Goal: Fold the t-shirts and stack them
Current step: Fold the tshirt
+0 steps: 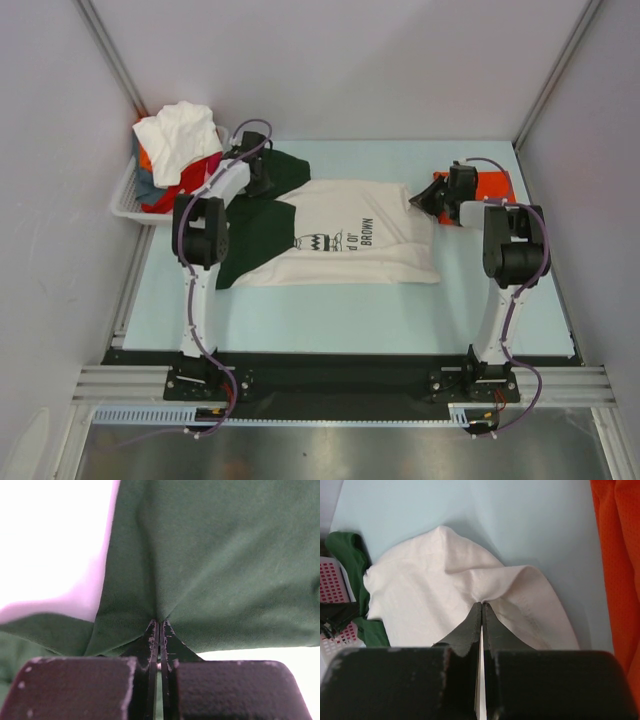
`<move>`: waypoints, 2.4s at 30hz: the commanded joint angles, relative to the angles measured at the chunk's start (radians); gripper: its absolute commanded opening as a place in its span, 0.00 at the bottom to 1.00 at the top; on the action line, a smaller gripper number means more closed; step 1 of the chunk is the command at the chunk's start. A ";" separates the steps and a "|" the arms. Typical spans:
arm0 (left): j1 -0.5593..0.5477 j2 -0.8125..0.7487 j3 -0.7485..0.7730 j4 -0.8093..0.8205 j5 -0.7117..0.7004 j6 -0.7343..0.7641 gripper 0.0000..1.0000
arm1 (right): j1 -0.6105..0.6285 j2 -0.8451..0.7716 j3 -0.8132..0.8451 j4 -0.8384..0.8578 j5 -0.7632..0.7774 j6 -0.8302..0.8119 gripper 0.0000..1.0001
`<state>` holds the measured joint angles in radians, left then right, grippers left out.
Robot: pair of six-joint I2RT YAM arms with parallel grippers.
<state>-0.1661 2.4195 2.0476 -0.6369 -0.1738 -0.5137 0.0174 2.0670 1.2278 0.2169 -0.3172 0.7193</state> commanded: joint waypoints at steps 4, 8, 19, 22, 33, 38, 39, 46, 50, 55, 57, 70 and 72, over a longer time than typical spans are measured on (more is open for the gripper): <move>0.002 -0.132 -0.110 0.011 -0.006 0.009 0.00 | -0.004 -0.090 0.041 -0.108 0.058 -0.063 0.00; 0.002 -0.189 -0.214 0.181 0.020 0.009 0.00 | 0.001 -0.097 0.044 -0.135 0.073 -0.083 0.00; 0.005 -0.005 0.175 0.166 0.060 -0.020 0.43 | -0.010 0.008 0.343 -0.376 0.107 -0.141 0.21; 0.000 -0.094 0.117 0.164 0.018 -0.017 0.90 | -0.010 -0.027 0.346 -0.450 0.158 -0.182 0.41; -0.027 -0.597 -0.488 0.193 -0.065 -0.063 1.00 | 0.186 -0.353 0.040 -0.513 0.326 -0.213 0.35; -0.027 -0.864 -0.940 0.363 -0.050 -0.185 1.00 | 0.239 -0.580 -0.224 -0.450 0.377 -0.166 0.31; -0.027 -0.940 -0.999 0.409 -0.030 -0.221 0.99 | 0.271 -0.641 -0.285 -0.455 0.388 -0.167 0.30; -0.041 -1.148 -1.276 0.433 0.010 -0.232 0.84 | 0.406 -0.713 -0.375 -0.514 0.386 -0.155 0.00; -0.041 -1.218 -1.360 0.430 0.017 -0.218 0.63 | 0.470 -0.662 -0.375 -0.522 0.376 -0.150 0.00; -0.041 -1.272 -1.429 0.419 0.007 -0.264 0.74 | 0.495 -0.651 -0.398 -0.539 0.377 -0.118 0.14; -0.038 -1.286 -1.469 0.427 0.011 -0.287 0.79 | 0.497 -0.685 -0.453 -0.522 0.359 -0.090 0.19; 0.003 -1.402 -1.710 0.600 0.020 -0.476 0.76 | 0.493 -1.036 -0.824 -0.332 0.542 0.230 0.60; 0.010 -1.407 -1.718 0.605 0.014 -0.483 0.75 | 0.489 -1.051 -0.832 -0.336 0.575 0.253 0.62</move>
<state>-0.1715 1.0355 0.3466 -0.1059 -0.1463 -0.9459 0.5087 1.0485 0.4061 -0.1749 0.1467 0.8871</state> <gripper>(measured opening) 0.756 0.609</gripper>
